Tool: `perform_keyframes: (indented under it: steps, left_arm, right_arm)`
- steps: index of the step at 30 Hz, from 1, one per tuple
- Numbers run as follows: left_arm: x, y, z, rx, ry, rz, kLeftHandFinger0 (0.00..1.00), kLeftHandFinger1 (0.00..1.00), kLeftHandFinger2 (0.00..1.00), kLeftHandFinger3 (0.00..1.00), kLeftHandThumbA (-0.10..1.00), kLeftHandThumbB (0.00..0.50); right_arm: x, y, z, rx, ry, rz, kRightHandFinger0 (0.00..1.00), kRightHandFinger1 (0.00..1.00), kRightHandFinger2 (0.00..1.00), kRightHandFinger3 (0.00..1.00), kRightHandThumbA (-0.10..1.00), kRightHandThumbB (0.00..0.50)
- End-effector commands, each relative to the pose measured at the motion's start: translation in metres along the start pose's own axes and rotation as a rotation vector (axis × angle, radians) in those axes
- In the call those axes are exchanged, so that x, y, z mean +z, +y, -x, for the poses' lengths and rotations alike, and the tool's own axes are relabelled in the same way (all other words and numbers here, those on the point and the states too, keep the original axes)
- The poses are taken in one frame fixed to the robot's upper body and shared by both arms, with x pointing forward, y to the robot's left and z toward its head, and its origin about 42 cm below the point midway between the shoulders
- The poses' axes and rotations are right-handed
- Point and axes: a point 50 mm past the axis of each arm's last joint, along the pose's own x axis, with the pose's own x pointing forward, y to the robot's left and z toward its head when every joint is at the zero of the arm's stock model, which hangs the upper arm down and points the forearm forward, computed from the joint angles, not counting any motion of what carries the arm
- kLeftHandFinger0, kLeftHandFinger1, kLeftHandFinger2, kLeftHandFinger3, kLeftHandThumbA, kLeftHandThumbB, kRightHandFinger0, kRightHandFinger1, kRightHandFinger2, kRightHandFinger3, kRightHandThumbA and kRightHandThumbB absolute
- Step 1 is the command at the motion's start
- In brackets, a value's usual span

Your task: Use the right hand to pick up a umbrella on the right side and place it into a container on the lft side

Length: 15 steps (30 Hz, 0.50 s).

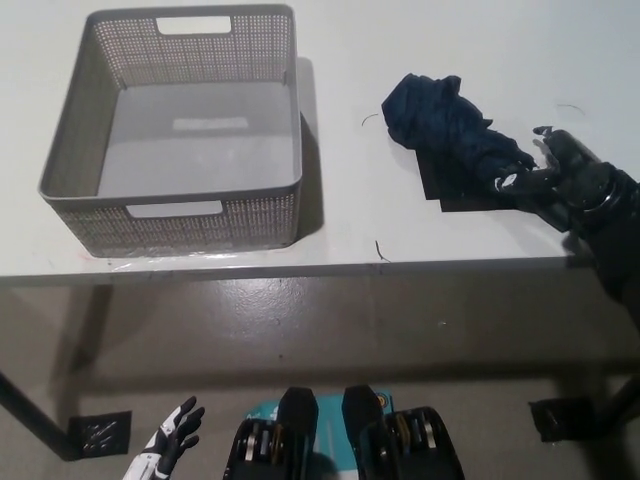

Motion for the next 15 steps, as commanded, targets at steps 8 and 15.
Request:
perform_keyframes:
  steps: [8, 15]
  left_arm:
    - [0.012, -0.002, -0.003, -0.041, -0.036, -0.022, 1.0, 1.0, 1.0, 1.0, 1.0, 0.003]
    - [0.016, -0.002, -0.009, -0.046, -0.046, -0.011, 1.0, 1.0, 1.0, 1.0, 1.0, 0.013]
  right_arm:
    - [0.004, 0.04, 0.001, -0.014, -0.105, -0.093, 0.84, 0.97, 1.0, 1.0, 0.56, 0.485]
    - [-0.013, 0.05, 0.004, -0.109, -0.102, -0.064, 0.0, 0.05, 0.28, 0.33, -0.1, 0.157]
